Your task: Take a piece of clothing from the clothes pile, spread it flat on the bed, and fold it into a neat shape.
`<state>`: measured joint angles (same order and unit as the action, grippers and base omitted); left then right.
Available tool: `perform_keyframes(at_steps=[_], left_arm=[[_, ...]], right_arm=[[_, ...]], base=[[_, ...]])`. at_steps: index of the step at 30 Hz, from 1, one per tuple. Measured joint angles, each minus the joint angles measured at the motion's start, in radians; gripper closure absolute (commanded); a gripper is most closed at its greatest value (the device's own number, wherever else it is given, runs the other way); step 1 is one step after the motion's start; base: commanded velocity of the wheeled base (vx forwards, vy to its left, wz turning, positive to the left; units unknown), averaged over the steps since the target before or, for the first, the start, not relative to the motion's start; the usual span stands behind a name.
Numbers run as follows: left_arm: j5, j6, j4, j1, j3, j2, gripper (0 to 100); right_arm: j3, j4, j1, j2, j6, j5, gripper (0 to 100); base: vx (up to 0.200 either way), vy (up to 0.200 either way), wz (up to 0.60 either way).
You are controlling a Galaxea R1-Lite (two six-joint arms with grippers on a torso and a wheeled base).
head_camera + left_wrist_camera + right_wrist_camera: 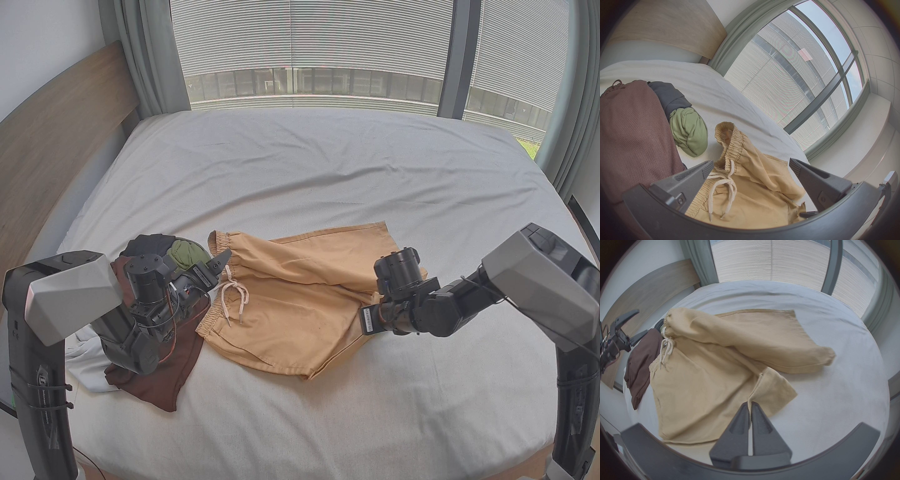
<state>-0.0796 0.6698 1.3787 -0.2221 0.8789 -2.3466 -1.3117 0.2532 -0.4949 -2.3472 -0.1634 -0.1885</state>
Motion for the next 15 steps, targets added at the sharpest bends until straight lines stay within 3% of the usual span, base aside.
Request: perform_keyframes(at_steps=[7, 15], left_arm=[[0.0, 0.0, 0.0, -0.003, 0.0, -0.001, 0], [0.0, 0.0, 0.001, -0.005, 0.0, -0.001, 0]], right_arm=[[0.144, 0.05, 0.058, 0.093, -0.011, -0.009, 100], [0.297, 0.114, 0.069, 0.159, -0.023, -0.039, 100]], base=[[0.0, 0.0, 0.0], [0.0, 0.0, 0.0]])
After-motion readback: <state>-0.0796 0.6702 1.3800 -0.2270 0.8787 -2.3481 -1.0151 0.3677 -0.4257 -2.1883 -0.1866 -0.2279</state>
